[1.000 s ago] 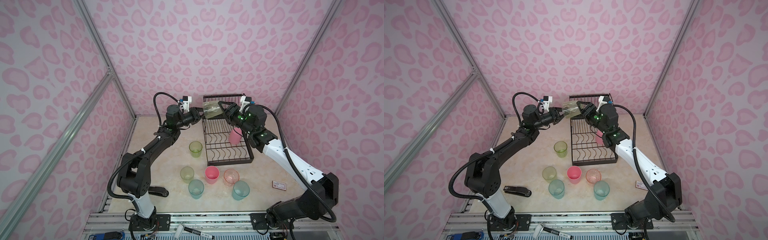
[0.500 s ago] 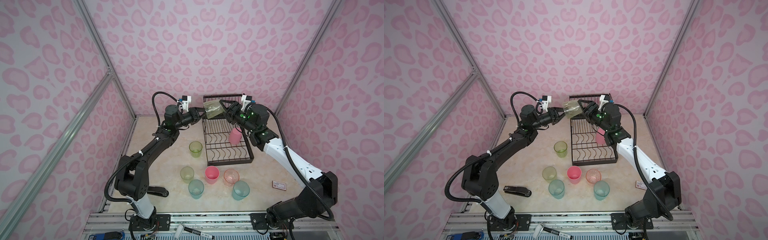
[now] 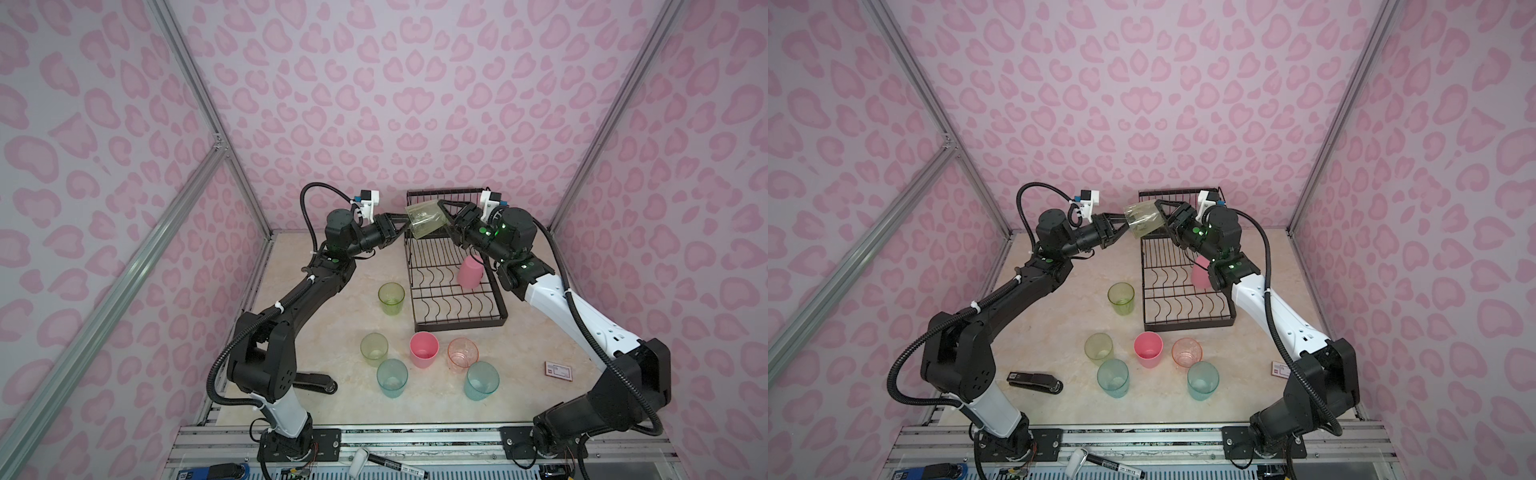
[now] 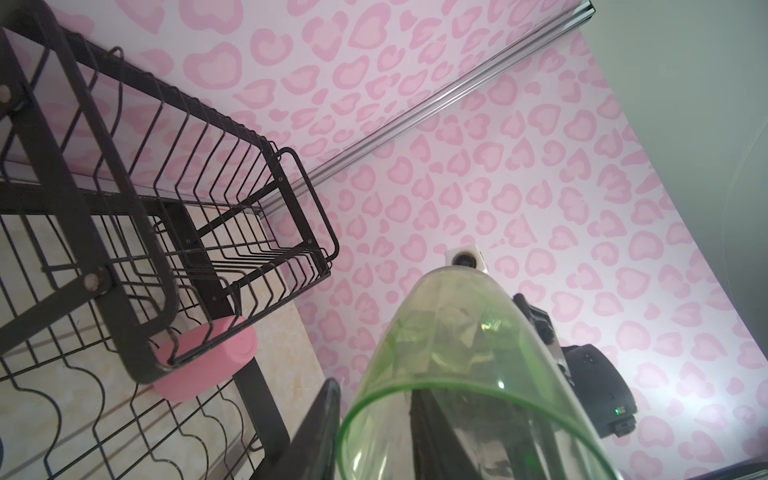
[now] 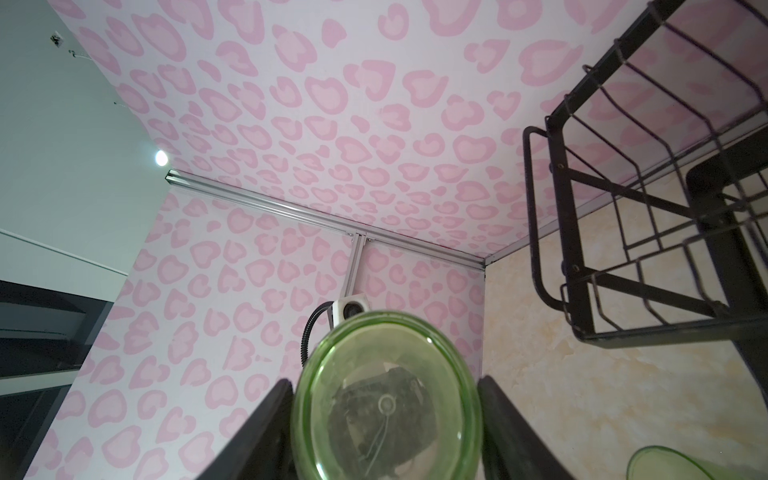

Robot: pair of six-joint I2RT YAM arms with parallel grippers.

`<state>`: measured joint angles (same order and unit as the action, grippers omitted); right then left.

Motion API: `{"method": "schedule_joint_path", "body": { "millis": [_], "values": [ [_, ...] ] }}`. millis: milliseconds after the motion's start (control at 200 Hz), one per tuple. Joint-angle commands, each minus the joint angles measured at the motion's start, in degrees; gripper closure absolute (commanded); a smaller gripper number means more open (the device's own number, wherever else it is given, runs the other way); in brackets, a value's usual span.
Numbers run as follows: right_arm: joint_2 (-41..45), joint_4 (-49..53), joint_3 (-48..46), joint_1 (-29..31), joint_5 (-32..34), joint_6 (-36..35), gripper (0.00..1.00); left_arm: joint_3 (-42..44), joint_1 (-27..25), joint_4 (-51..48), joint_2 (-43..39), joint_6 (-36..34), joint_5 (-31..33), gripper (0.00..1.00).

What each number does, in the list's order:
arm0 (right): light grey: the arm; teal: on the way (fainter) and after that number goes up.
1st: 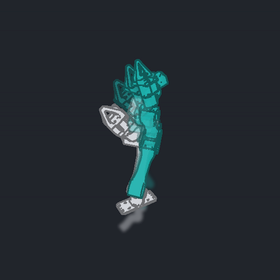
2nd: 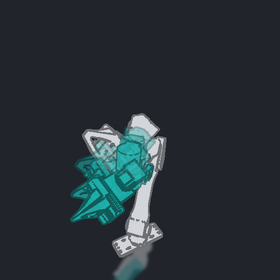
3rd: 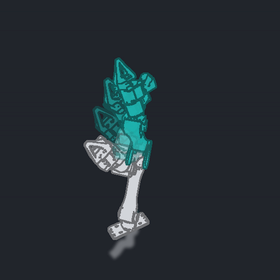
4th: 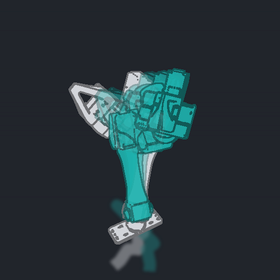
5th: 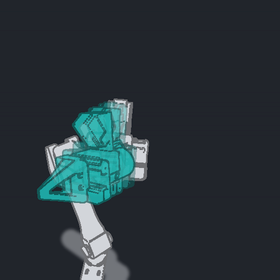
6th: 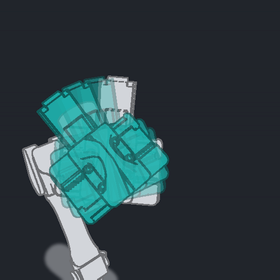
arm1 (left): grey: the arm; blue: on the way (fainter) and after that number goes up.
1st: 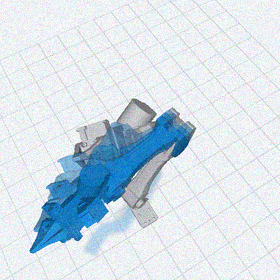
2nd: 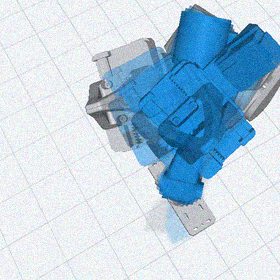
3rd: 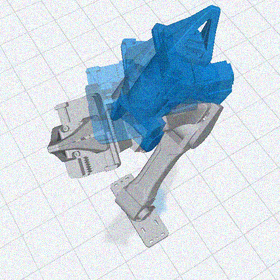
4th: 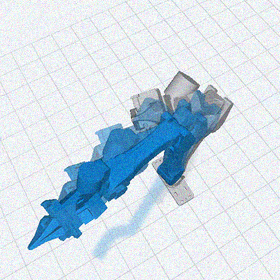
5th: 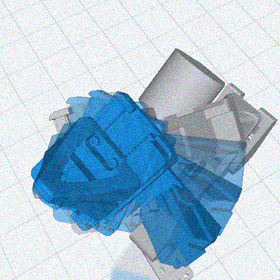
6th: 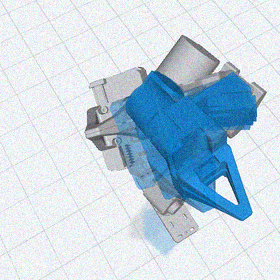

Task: Load the cups into the dish rack
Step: 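Keep holding the green cup with both grippers, shifting it toward the left gripper, then open the left gripper off the green cup, leaving it in the right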

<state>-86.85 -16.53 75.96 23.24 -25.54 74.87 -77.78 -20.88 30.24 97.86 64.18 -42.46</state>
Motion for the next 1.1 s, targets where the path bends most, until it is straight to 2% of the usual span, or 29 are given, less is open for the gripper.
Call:
{"method": "schedule_joint_path", "body": {
  "millis": [0, 305, 910, 1095],
  "values": [
    [-0.69, -0.73, -0.2, 0.13, -1.26, 0.64, 0.51, 0.1, 0.31, 3.78, -1.26, -1.31, -1.05, 0.68],
    [-0.82, -1.37, -0.05, 0.33, -2.13, 1.81, 0.51, -0.18, 0.58, 0.65, -1.55, -7.52, -1.82, 0.67],
    [-1.94, -2.36, 0.62, 0.49, -3.91, 4.1, 0.51, -3.21, 0.82, -10.56, -2.77, -28.46, -3.95, 0.67],
    [-2.29, -2.02, 1.18, 0.71, -4.04, 4.06, 0.51, -4.49, 1.45, -11.49, -1.92, -29.51, -4.04, 0.7]
  ]
}}
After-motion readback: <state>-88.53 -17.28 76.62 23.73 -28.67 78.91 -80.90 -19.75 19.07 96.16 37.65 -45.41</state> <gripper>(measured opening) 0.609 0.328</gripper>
